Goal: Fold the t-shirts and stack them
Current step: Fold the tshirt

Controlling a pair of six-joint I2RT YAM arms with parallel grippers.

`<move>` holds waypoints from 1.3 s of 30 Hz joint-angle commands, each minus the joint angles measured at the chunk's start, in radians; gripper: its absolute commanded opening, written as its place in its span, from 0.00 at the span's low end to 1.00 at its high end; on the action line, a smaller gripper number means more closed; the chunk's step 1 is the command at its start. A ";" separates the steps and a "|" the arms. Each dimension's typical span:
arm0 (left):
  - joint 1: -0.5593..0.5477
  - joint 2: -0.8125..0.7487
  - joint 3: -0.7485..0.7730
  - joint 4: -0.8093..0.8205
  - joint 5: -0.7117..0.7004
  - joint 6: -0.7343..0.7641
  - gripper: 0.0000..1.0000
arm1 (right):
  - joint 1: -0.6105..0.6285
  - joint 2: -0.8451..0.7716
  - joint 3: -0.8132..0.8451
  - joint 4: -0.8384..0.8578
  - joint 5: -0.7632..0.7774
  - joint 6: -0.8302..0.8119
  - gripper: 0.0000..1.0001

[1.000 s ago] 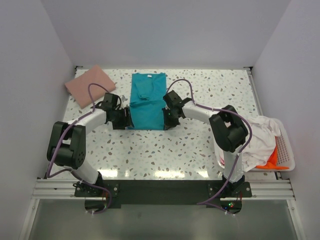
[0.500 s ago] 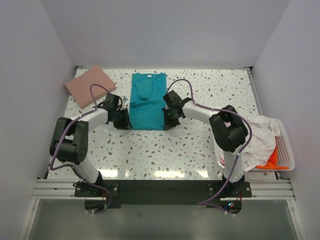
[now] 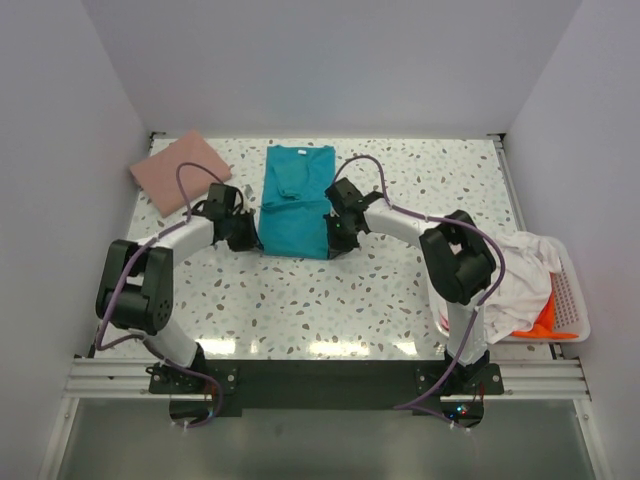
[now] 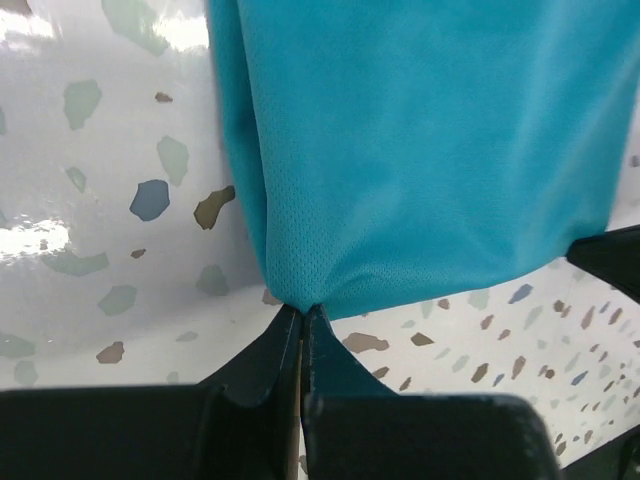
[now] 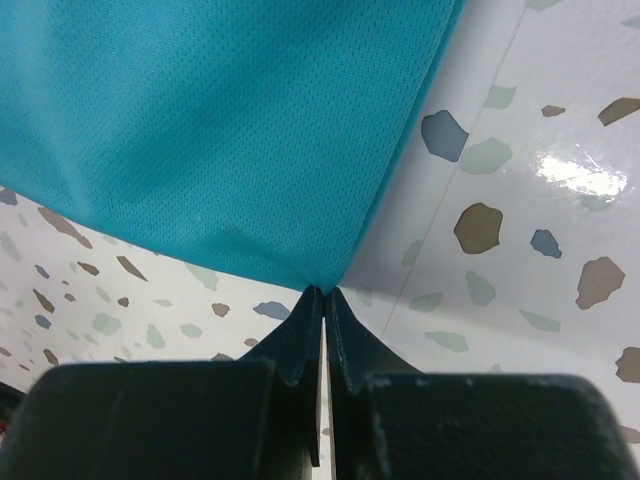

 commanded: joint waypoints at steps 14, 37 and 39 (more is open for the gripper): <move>0.009 -0.331 0.173 -0.182 0.009 -0.030 0.00 | 0.000 -0.224 0.227 -0.255 0.060 0.041 0.00; 0.011 -0.503 0.182 -0.793 0.246 0.051 0.00 | 0.187 -0.534 0.077 -0.617 0.069 0.168 0.00; 0.011 -0.531 0.183 -0.843 0.266 0.041 0.00 | 0.201 -0.563 0.068 -0.644 0.071 0.223 0.00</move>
